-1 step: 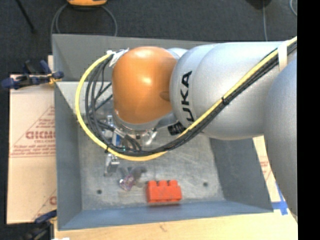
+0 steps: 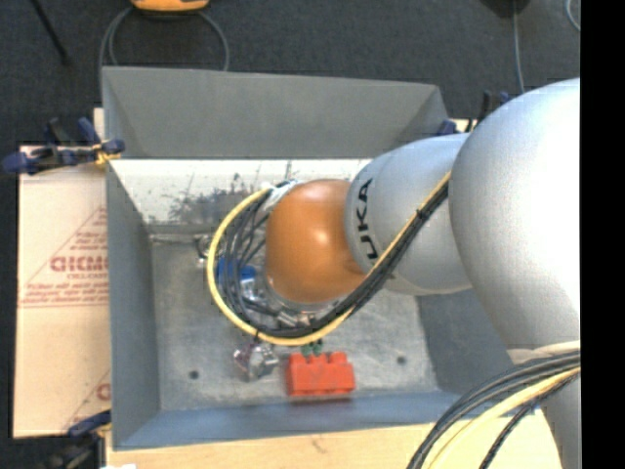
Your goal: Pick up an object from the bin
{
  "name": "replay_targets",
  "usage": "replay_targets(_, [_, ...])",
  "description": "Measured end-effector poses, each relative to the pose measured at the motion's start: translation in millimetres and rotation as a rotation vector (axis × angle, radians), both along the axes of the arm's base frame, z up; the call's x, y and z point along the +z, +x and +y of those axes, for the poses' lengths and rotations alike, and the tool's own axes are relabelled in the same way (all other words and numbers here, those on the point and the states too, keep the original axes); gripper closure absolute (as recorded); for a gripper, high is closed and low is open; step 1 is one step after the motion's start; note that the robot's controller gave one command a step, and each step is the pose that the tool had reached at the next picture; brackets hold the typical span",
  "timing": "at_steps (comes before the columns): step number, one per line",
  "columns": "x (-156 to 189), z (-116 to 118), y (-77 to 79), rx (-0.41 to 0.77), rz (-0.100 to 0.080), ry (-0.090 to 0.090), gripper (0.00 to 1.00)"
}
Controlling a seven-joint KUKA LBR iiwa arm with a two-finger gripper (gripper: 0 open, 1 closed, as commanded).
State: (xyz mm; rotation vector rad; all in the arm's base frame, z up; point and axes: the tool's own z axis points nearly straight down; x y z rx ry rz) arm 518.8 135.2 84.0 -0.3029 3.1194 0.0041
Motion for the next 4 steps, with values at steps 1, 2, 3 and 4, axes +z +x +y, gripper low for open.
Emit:
replay_targets(1, [17,-36,6.3,0.118,0.002,-0.005,0.00])
replay_targets(2, [18,-20,1.4,-0.159,0.007,-0.001,0.00])
replay_targets(3, [-8,-23,5.3,-0.296,0.004,0.002,0.00])
replay_targets(4, [-6,-22,6.8,-0.296,0.004,0.002,0.00])
